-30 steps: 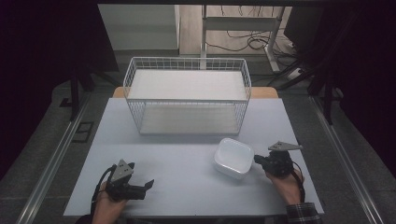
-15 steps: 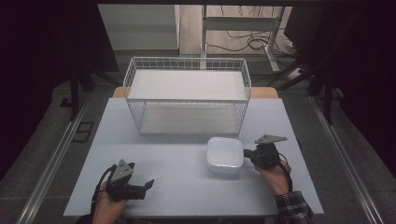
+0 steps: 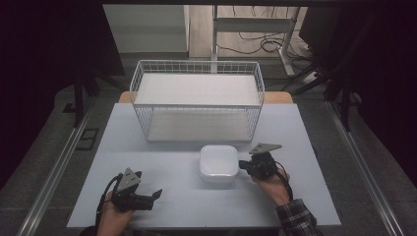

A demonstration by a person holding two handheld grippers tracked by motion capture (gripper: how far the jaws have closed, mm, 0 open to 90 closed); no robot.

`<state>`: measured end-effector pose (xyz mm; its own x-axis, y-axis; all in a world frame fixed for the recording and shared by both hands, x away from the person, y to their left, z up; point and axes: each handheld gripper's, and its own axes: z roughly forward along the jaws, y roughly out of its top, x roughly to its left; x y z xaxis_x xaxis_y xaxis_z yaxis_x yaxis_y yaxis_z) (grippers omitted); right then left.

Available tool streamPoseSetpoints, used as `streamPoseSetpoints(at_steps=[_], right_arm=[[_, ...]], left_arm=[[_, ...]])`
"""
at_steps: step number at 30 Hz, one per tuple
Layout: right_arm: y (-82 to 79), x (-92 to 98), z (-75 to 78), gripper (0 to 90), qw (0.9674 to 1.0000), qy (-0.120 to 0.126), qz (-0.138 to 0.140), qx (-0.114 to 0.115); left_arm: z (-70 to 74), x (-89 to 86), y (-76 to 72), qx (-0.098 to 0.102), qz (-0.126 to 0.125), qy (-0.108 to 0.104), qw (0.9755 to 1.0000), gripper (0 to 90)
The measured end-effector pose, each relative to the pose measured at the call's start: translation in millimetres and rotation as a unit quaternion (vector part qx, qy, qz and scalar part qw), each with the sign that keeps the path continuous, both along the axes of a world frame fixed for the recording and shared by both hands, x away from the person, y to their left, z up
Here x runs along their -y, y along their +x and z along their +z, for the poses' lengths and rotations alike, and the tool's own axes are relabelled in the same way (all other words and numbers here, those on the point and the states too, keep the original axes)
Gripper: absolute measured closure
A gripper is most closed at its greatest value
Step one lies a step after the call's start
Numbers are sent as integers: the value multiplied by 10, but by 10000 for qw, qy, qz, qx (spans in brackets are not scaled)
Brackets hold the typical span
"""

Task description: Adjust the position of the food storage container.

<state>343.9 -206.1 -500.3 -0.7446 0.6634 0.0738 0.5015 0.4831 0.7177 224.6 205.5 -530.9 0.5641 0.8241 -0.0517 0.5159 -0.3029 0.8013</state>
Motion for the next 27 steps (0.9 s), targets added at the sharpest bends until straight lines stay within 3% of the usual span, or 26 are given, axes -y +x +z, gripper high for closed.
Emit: streamPoseSetpoints(at_steps=[15,22,27], right_arm=[[41,-425,-38,887,9995,-20,311,35],[3,-330,19,857,9995,63,234,182],[-206,-186,102,728,9984,54,232,507]], left_arm=[[6,-7,-6,12,-35,-2,10000,33],[18,-12,-11,-5,-67,-69,10000,37],[41,-18,-18,-106,-149,-309,9994,38]])
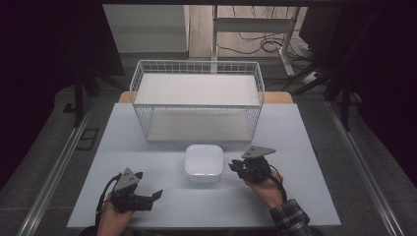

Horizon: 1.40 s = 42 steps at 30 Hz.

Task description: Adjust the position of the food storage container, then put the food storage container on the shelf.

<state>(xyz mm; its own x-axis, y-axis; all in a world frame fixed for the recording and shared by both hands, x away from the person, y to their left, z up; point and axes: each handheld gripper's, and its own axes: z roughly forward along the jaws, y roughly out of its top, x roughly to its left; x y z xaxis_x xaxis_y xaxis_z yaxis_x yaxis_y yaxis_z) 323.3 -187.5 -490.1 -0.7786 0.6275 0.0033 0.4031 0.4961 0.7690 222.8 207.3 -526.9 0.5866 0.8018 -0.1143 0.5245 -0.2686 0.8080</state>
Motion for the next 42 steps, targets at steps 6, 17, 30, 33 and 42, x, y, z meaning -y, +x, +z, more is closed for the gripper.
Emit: streamPoseSetpoints(at_steps=[6,17,30,33,42], right_arm=[[-168,115,41,508,9997,-89,-17,241],[-368,282,-32,129,9993,-154,-29,326],[-346,298,-91,47,9998,-80,-84,173],[-325,278,-83,40,9999,-13,-40,167],[-263,218,-23,33,9997,135,19,178]], left_arm=[[3,9,-5,26,-5,3,10000,35],[-14,26,-7,225,-53,202,9995,21],[-7,50,17,113,-35,38,9999,31],[5,85,61,75,-81,-19,9999,33],[69,207,185,162,-210,54,9996,28]])
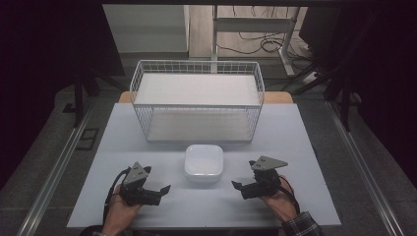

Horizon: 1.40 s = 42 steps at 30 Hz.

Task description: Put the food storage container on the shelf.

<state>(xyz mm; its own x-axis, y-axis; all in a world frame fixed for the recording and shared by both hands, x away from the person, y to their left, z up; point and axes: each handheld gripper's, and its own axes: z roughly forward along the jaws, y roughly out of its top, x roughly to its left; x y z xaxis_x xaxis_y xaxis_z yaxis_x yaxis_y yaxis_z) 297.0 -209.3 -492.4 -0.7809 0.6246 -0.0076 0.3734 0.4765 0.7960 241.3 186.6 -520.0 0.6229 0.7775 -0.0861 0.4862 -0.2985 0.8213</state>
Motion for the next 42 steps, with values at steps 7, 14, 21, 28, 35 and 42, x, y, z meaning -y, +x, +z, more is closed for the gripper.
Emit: streamPoseSetpoints(at_steps=[7,14,21,28,35,42], right_arm=[[65,-69,30,34,9999,105,57,-38],[139,-145,52,37,9989,367,-6,-275],[219,-243,98,37,9984,480,-71,-274],[316,-381,119,13,9981,486,-124,-365],[499,-642,96,39,9973,294,-54,-671],[623,-675,-5,59,9936,358,80,-1064]], left_arm=[[50,91,127,-64,-145,-204,9997,24],[101,166,244,-135,-320,-366,9987,31],[182,362,463,-14,-567,-194,9982,41],[219,524,695,-132,-710,-237,9971,33],[190,679,915,-248,-734,15,9970,54],[95,621,970,-767,-973,-522,9909,70]])
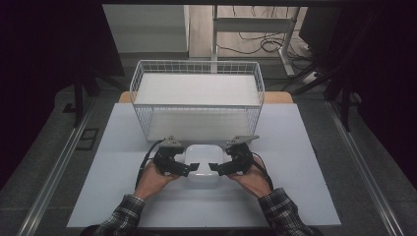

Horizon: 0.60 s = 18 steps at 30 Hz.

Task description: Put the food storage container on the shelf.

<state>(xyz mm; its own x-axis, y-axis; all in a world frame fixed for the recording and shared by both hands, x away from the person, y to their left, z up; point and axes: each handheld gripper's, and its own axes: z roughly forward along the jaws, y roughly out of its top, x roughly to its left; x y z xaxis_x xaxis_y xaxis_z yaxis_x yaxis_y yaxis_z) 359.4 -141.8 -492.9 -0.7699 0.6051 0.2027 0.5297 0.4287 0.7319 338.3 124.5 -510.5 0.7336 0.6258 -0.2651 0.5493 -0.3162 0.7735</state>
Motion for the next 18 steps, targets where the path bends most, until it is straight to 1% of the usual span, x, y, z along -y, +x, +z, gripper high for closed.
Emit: streamPoseSetpoints(at_steps=[1,2,3,5,6,7,8,10,11,12,13,14,15,16,17,18], right_arm=[[9,18,-34,92,9996,150,26,-246],[9,18,-34,92,9996,150,26,-246],[-7,32,-29,148,9989,241,118,-391],[-45,33,-17,161,9991,180,103,-374],[-45,33,-17,161,9991,180,103,-374],[-91,74,4,239,9988,199,47,-449],[-104,100,9,281,9985,240,34,-494],[-144,168,18,388,9976,376,-49,-584],[-144,168,18,388,9976,376,-49,-584],[-167,194,30,432,9975,403,-78,-572],[-221,220,84,527,9982,334,-128,-473],[-236,227,99,547,9983,303,-150,-484],[-253,236,108,571,9982,315,-172,-474],[-253,236,108,571,9982,315,-172,-474],[-280,256,122,625,9972,404,-342,-530],[-291,267,129,652,9968,461,-400,-523]], left_arm=[[-20,-24,-23,-72,-130,-156,9998,99],[-20,-24,-23,-72,-130,-156,9998,137],[-29,-37,-55,-141,-154,-241,9995,147],[-23,-64,-90,-290,-148,-278,9991,181],[-23,-64,-90,-290,-148,-278,9991,219],[-13,-116,-147,-410,-55,-401,9983,282],[-6,-144,-182,-406,-7,-441,9982,331],[22,-166,-248,-349,111,-419,9984,436],[22,-166,-248,-349,111,-419,9984,457],[35,-161,-272,-339,145,-374,9986,457],[51,-163,-296,-362,242,-407,9982,507],[60,-172,-305,-391,302,-443,9978,534],[60,-172,-305,-391,302,-443,9978,573],[66,-181,-316,-417,359,-517,9971,573],[73,-186,-333,-451,460,-608,9961,639],[84,-186,-367,-412,603,-640,9953,664]])
